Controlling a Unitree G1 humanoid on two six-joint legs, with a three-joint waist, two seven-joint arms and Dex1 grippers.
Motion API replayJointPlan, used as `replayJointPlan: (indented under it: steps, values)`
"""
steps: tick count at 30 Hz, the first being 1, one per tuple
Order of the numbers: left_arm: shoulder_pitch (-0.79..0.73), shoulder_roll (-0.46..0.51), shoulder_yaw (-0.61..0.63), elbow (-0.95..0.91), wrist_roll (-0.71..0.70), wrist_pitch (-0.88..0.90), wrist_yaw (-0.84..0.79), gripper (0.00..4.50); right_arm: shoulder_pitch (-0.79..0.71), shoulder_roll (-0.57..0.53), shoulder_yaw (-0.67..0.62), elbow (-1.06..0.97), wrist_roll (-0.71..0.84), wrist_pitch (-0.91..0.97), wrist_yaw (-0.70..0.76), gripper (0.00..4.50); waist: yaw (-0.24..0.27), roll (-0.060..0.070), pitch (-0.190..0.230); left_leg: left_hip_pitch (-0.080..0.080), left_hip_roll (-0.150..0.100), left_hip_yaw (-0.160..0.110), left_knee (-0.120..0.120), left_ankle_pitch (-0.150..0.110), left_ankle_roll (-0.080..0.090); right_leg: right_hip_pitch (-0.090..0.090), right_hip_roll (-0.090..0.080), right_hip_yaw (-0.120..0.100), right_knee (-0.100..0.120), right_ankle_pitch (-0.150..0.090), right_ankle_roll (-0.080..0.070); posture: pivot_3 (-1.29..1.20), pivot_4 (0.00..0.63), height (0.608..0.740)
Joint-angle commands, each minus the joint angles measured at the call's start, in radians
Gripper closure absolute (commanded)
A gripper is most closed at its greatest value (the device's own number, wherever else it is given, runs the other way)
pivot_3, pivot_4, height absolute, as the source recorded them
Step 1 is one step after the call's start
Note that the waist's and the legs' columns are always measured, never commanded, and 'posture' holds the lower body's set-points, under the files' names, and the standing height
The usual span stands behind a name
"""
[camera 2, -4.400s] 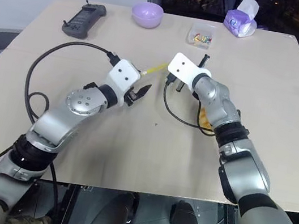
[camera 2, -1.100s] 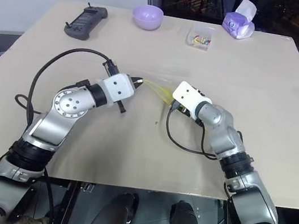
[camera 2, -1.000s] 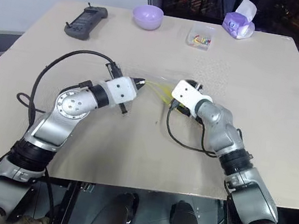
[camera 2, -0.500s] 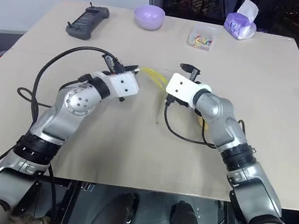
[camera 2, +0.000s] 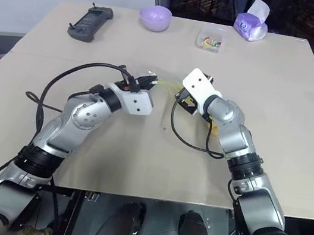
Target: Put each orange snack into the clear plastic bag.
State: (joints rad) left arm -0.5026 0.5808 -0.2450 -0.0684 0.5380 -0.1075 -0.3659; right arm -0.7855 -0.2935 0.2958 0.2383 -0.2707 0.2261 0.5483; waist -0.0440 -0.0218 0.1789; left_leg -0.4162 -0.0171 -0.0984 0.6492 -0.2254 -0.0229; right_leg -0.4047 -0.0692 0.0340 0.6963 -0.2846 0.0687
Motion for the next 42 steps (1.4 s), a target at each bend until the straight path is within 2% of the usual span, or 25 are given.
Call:
replayJointPlan:
  steps: [1,5,11,16,22,26,33,37,42]
  values:
    - [-0.001,0.003,0.027,-0.007,0.016,0.018,0.013,4.5,-0.015,-0.016,-0.021,-0.049,-0.004,-0.029,-0.016,0.04,0.0,0.0,0.0,0.0,0.0,0.0,0.0,0.0,0.0,0.0,0.0,0.0,0.0,0.0,0.0,0.0,0.15,0.718]
    - [0.01,0.016,0.037,0.023,0.016,0.011,0.023,4.5,0.013,-0.055,-0.034,-0.09,-0.01,-0.029,-0.02,0.04,0.001,0.0,0.0,0.0,0.0,0.0,0.0,0.0,0.0,0.0,0.0,0.0,0.0,0.0,0.0,0.0,0.15,0.718]
    - [0.027,-0.01,0.078,0.049,-0.052,0.065,0.0,4.5,0.095,-0.116,-0.147,-0.219,0.06,0.097,-0.004,0.04,0.004,0.0,0.0,0.0,0.0,0.0,0.0,0.0,0.0,0.0,0.0,0.0,0.0,0.0,0.0,0.0,0.15,0.718]
    - [0.036,-0.058,0.137,0.059,-0.189,0.131,-0.054,4.5,0.26,-0.168,-0.222,-0.462,0.164,0.291,0.082,0.04,0.004,0.0,0.0,0.0,0.0,-0.001,0.0,0.0,0.0,0.001,0.0,-0.001,0.0,0.0,0.0,0.0,0.15,0.718]
    - [0.038,-0.046,0.153,0.096,-0.234,0.118,-0.062,4.5,0.443,-0.151,-0.297,-0.636,0.239,0.488,0.032,0.04,0.002,0.0,0.0,0.0,0.0,0.0,0.0,0.0,0.0,0.001,0.0,0.0,0.001,0.0,0.0,0.0,0.15,0.718]
    - [0.034,-0.043,0.147,0.105,-0.24,0.113,-0.062,4.5,0.509,-0.132,-0.333,-0.648,0.261,0.531,-0.021,0.04,0.005,0.0,0.0,0.0,0.0,-0.001,0.001,0.0,0.0,0.001,0.0,-0.001,0.001,0.0,0.0,0.0,0.15,0.718]
    - [0.028,-0.046,0.139,0.104,-0.244,0.116,-0.069,4.5,0.531,-0.082,-0.303,-0.462,0.255,0.477,-0.099,0.04,0.003,0.0,-0.001,0.001,0.0,-0.001,0.001,0.0,0.0,0.002,0.0,-0.001,0.001,0.0,0.0,0.0,0.15,0.718]
    - [0.028,-0.047,0.146,0.091,-0.25,0.127,-0.074,4.5,0.53,-0.077,-0.305,-0.424,0.268,0.449,-0.11,1.29,0.005,0.0,-0.001,0.006,0.0,-0.002,0.003,0.0,0.0,0.009,0.0,-0.002,-0.001,0.0,0.0,0.0,0.15,0.718]
    - [0.034,-0.048,0.15,0.083,-0.257,0.135,-0.069,4.5,0.498,-0.089,-0.321,-0.474,0.301,0.411,-0.092,3.44,0.005,0.0,-0.001,0.009,0.0,-0.004,0.002,0.0,0.0,0.013,0.0,-0.004,0.0,0.0,0.0,0.0,0.15,0.718]
